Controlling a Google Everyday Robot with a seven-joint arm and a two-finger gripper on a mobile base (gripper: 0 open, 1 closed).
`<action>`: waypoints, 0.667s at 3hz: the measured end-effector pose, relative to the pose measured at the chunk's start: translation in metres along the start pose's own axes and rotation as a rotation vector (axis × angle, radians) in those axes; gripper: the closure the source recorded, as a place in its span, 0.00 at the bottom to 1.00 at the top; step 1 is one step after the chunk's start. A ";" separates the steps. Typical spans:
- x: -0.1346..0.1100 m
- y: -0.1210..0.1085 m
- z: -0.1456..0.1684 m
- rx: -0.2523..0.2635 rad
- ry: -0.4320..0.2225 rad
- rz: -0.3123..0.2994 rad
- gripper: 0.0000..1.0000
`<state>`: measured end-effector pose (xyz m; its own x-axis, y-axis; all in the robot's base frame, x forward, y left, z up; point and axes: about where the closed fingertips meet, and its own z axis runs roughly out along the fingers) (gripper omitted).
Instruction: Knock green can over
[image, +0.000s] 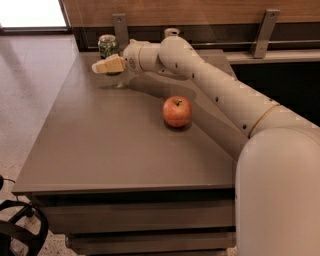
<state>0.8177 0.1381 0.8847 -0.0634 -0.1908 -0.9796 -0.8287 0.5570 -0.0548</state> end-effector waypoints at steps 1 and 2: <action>-0.002 0.003 0.010 -0.008 -0.040 0.015 0.00; -0.005 0.005 0.022 -0.014 -0.080 0.016 0.23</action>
Offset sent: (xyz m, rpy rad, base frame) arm 0.0152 0.0243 0.0032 0.1110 -0.0545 0.0093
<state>0.8256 0.1595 0.8849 -0.0327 -0.1169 -0.9926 -0.8354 0.5483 -0.0370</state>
